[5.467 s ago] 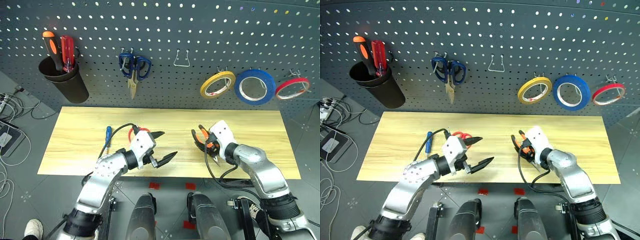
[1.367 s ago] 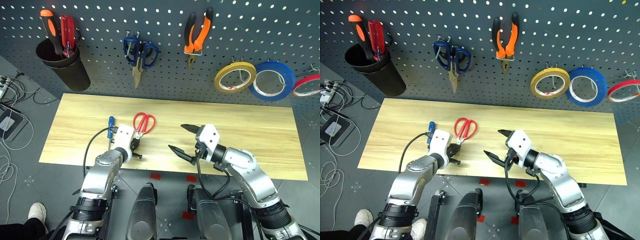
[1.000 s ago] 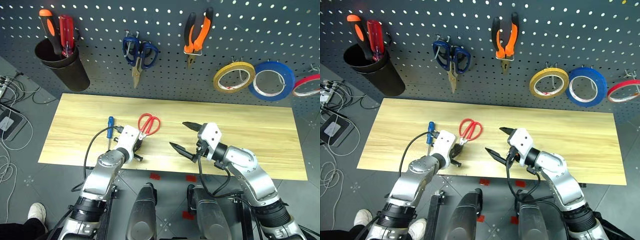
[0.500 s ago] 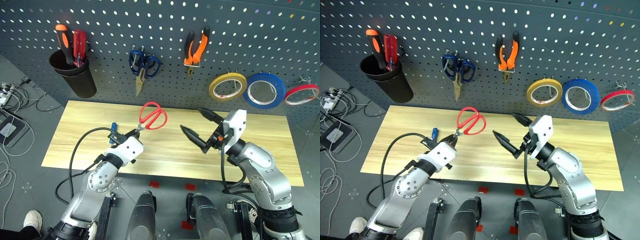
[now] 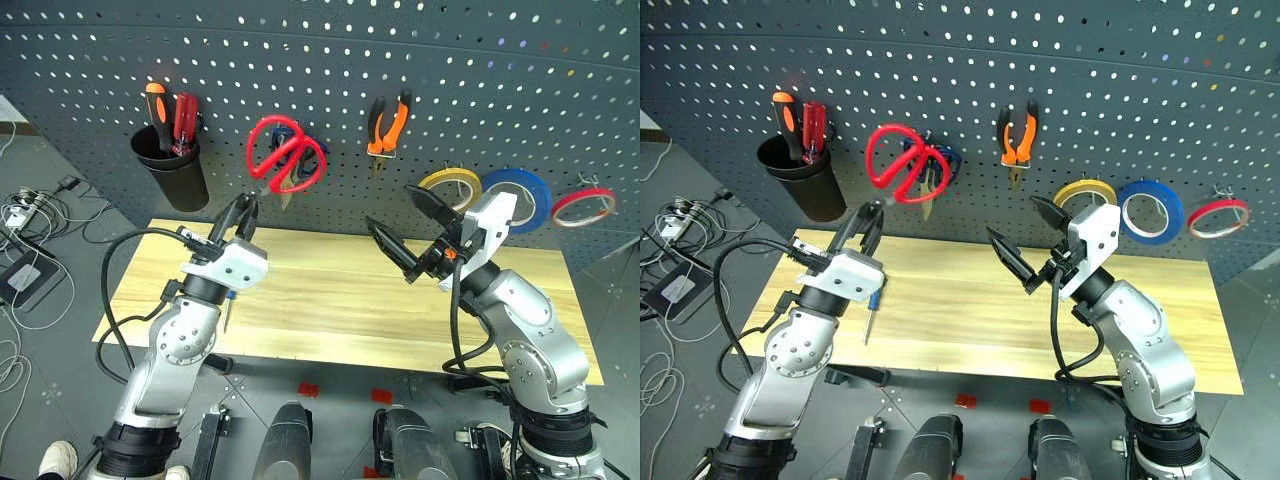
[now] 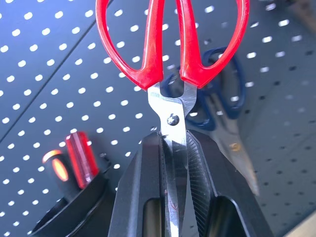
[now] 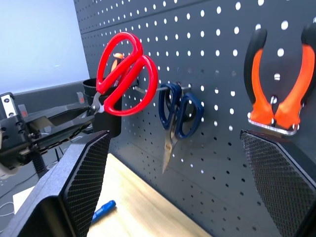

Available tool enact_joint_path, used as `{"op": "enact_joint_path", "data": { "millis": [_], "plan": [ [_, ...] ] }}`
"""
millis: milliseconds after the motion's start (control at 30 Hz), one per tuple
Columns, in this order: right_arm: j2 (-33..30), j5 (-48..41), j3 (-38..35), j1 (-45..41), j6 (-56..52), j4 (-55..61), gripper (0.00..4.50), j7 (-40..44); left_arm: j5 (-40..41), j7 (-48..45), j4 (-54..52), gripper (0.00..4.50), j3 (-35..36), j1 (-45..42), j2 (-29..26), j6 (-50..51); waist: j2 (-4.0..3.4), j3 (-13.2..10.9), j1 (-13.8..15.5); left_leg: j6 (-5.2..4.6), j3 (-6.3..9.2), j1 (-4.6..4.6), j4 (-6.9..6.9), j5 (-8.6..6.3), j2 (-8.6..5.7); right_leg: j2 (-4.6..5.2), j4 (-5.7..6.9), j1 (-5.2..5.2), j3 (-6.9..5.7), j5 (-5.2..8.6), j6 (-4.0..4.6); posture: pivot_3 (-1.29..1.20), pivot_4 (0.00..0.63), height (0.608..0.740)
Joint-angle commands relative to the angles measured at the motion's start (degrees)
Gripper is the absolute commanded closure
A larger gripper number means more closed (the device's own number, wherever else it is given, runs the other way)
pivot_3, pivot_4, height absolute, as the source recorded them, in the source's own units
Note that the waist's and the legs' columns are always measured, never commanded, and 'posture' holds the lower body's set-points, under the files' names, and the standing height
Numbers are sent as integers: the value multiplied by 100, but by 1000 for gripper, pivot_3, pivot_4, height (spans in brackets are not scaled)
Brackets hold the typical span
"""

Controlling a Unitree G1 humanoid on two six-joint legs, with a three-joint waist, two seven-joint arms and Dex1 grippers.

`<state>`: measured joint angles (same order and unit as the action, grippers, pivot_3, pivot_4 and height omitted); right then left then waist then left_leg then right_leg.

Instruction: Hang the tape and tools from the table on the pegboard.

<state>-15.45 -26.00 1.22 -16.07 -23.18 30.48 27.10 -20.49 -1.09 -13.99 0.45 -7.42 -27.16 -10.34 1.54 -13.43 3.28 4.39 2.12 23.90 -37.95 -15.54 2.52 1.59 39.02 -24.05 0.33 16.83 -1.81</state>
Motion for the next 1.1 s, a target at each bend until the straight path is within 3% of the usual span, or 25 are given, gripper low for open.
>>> {"op": "enact_joint_path", "data": {
  "millis": [33,1100],
  "plan": [
    [-37,-22,-63,14,84,69,0,-25,149,68,78,4150,175,-86,215,113,1,30,0,0,-1,-2,-1,0,-1,0,2,1,1,0,0,162,157,740],
    [-171,55,-29,52,-7,154,0,-287,233,-527,828,4150,-274,-485,485,77,-2,128,-6,-19,-9,-9,-13,-10,5,-13,18,1,15,-1,2,117,191,740]
  ]
}}
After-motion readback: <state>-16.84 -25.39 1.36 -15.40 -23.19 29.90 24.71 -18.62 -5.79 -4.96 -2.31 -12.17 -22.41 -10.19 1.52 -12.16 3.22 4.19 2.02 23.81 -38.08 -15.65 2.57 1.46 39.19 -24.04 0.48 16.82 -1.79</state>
